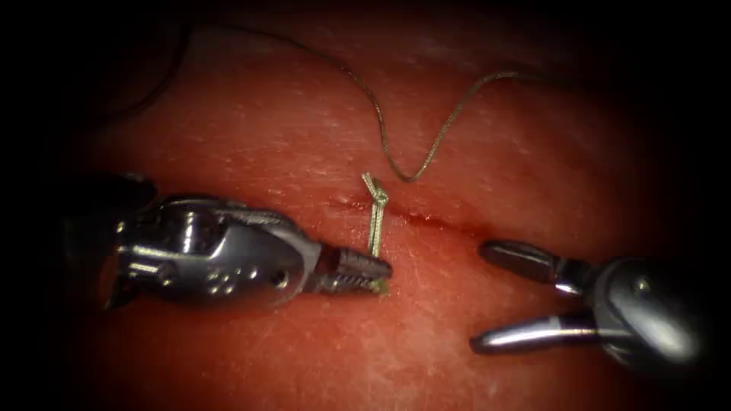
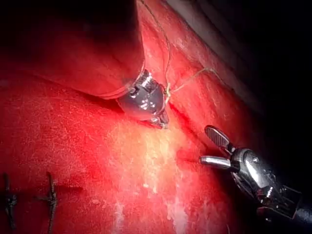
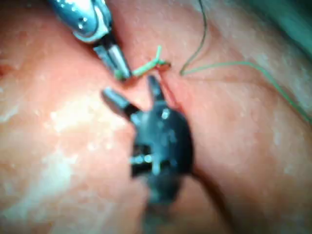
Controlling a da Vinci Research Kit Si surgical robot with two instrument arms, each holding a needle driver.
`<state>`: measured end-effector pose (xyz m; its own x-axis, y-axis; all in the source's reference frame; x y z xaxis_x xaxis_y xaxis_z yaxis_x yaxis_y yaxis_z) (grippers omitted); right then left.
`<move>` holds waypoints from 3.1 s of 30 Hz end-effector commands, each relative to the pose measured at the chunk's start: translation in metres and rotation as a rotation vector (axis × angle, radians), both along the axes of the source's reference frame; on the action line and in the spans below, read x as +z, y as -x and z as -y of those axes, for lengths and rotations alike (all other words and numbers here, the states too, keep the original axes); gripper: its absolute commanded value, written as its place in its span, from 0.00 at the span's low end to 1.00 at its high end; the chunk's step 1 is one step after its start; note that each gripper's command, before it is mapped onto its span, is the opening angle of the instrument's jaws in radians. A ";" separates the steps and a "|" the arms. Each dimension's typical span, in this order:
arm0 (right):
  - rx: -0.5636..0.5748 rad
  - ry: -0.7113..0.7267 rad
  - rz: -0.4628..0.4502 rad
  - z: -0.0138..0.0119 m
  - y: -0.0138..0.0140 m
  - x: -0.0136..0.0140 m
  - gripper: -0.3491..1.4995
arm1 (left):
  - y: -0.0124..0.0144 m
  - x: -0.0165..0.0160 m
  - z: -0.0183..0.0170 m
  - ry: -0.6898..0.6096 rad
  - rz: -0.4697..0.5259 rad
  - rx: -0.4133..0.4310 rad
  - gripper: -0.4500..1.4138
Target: Wound Closure
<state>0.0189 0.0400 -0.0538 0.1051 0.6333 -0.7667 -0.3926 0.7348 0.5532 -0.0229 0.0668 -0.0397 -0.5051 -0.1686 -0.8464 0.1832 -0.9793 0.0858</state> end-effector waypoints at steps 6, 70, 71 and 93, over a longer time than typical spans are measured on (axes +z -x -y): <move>-0.036 0.046 0.009 -0.0009 -0.0018 0.0013 0.88 | -0.0005 -0.0005 -0.0011 -0.059 0.020 -0.072 0.05; -0.181 0.473 0.151 -0.0033 -0.0113 0.0058 0.94 | -0.0058 -0.0019 -0.0050 -0.292 0.190 -0.254 0.05; -0.181 0.473 0.150 -0.0032 -0.0109 0.0056 0.94 | -0.0059 -0.0018 -0.0052 -0.291 0.189 -0.256 0.05; -0.173 0.458 0.140 -0.0041 -0.0054 0.0032 0.94 | -0.0053 -0.0004 -0.0042 -0.275 0.181 -0.260 0.05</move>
<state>0.0234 0.0441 -0.0514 0.3006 0.2010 -0.9323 -0.2928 0.9498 0.1103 -0.0171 0.0710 -0.0409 -0.3411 0.1897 -0.9207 -0.0678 -0.9818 -0.1771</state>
